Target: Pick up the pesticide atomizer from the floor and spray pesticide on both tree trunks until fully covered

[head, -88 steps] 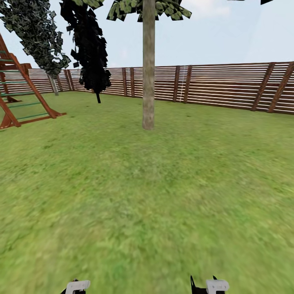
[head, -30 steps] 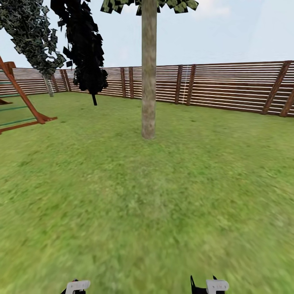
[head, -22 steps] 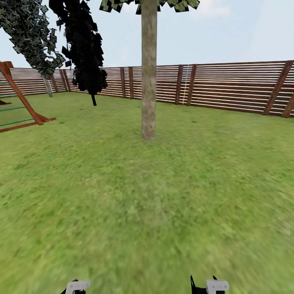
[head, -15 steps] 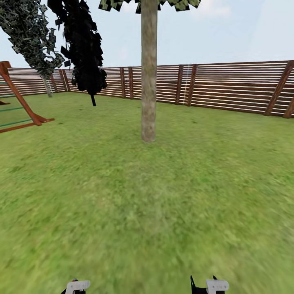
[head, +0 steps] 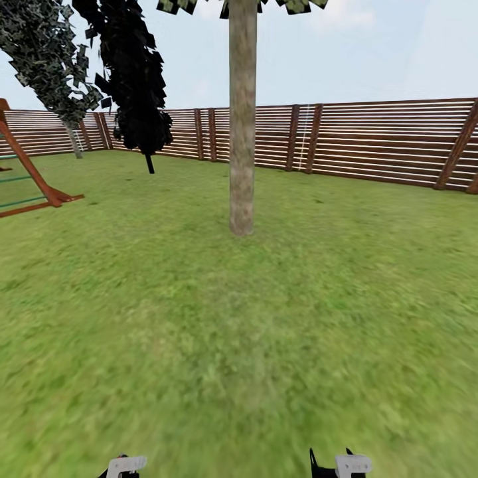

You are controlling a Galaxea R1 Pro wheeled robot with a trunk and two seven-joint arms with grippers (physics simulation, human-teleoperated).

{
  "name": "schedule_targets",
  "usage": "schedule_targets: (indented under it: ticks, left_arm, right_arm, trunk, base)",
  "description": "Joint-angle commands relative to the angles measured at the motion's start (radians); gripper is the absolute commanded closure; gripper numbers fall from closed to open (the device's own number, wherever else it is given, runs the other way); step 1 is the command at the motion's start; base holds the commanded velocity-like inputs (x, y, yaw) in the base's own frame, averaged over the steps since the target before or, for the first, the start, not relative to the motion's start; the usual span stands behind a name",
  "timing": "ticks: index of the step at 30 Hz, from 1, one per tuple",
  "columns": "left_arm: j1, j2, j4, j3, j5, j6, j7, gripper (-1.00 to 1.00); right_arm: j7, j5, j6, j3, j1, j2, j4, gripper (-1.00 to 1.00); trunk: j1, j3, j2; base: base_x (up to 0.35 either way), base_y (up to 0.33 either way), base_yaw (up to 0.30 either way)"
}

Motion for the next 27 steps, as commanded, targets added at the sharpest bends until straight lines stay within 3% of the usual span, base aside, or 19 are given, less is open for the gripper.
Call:
schedule_targets:
  ticks: [1,27]
  left_arm:
    - [0.000,0.000,0.000,0.000,0.000,0.000,0.000,1.00]
    - [0.000,0.000,0.000,0.000,0.000,0.000,-0.001,1.00]
  right_arm:
    - [0.000,0.000,0.000,0.000,0.000,0.000,0.000,-1.00]
    - [0.000,-0.001,0.000,0.000,0.000,0.000,0.000,-1.00]
  trunk:
    - [0.000,0.000,0.000]
    - [0.000,0.000,0.000]
  base:
    - [0.338,0.000,0.000]
    - [0.338,0.000,0.000]
